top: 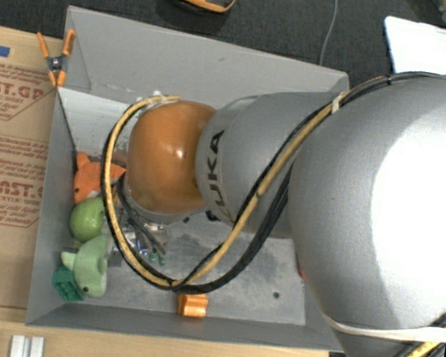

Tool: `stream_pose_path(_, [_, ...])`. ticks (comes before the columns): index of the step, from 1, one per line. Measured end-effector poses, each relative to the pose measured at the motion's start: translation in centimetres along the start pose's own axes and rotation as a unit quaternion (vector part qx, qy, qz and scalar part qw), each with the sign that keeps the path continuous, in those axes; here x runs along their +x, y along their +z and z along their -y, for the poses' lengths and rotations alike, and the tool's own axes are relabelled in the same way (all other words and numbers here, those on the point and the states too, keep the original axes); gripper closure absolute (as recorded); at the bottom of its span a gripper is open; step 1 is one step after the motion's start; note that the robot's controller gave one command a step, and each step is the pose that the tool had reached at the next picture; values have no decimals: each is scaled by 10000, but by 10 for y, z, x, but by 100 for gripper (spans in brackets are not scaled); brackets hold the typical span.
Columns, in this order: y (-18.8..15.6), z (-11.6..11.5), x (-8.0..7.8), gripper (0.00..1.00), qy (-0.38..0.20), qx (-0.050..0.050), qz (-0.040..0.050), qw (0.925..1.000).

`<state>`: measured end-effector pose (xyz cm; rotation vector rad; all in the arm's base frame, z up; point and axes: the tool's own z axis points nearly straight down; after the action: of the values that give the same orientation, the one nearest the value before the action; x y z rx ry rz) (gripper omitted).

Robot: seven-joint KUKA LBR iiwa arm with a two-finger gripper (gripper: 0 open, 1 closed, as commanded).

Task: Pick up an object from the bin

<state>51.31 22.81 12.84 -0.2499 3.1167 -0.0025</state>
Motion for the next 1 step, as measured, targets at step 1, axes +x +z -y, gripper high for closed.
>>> stream_pose_path(1, [32,-3,16,100,1188,4,27,9929])
